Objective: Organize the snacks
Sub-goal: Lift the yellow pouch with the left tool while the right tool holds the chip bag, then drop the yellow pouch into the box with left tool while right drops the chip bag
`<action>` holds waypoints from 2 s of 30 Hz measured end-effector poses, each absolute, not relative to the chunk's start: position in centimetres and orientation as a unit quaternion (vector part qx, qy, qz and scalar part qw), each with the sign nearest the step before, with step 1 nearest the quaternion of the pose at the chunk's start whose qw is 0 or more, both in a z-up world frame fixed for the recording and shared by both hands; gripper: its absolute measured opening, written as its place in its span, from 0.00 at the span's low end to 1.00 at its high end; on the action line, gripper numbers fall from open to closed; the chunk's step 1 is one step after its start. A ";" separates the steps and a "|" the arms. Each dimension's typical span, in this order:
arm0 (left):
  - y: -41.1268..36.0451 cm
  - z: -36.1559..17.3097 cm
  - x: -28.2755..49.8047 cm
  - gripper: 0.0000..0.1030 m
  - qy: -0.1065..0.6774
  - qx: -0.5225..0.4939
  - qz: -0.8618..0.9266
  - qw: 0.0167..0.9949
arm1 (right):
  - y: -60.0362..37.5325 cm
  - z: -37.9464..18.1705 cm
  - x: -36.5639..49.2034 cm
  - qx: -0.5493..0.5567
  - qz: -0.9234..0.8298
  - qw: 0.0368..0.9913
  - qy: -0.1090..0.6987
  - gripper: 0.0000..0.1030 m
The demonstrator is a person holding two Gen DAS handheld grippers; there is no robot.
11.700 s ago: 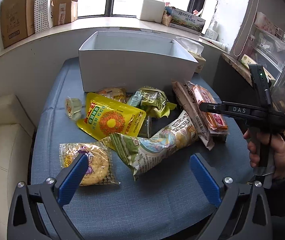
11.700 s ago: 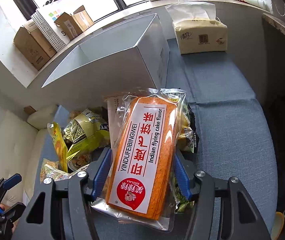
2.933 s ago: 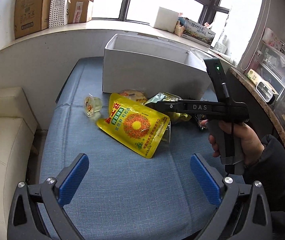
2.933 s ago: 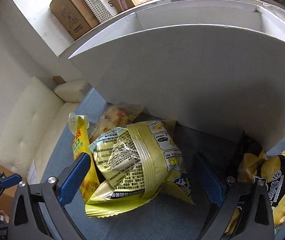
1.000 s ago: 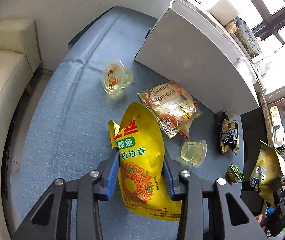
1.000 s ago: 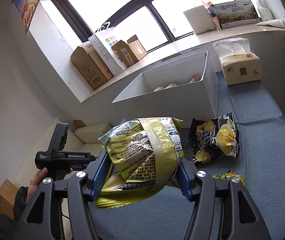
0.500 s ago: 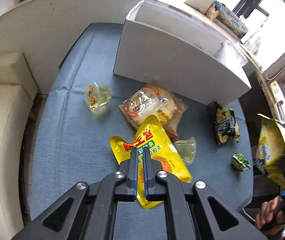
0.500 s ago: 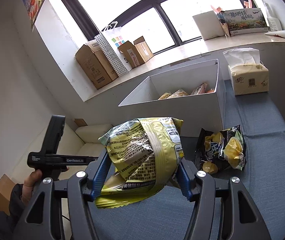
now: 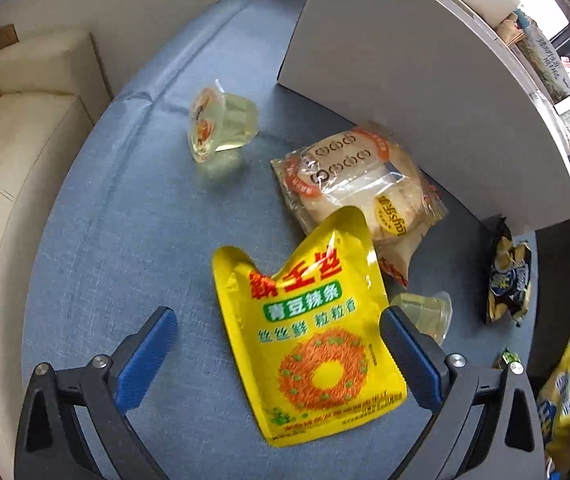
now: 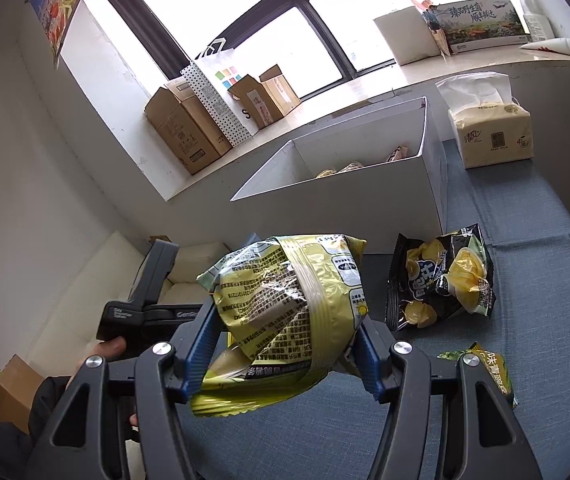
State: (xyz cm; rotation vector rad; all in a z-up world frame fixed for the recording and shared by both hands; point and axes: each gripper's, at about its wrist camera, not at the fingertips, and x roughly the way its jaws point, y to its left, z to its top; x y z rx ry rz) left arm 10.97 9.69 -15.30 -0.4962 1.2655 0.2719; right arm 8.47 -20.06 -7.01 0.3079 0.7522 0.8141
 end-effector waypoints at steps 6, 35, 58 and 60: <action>7.0 -16.2 12.5 0.95 0.580 -0.141 0.182 0.781 | -20.4 -7.0 8.5 0.151 0.384 0.839 0.355 0.64; 8.8 3.4 12.4 0.35 0.379 -0.126 -0.016 0.917 | -18.7 0.1 13.4 0.111 0.382 0.872 0.287 0.64; 10.6 0.0 28.2 0.99 0.396 -0.057 0.023 0.916 | -16.2 -0.9 29.9 0.114 0.273 0.886 0.358 1.00; 11.0 -0.1 27.6 0.99 0.398 -0.057 0.023 0.915 | -16.6 -0.9 29.6 0.119 0.270 0.886 0.357 1.00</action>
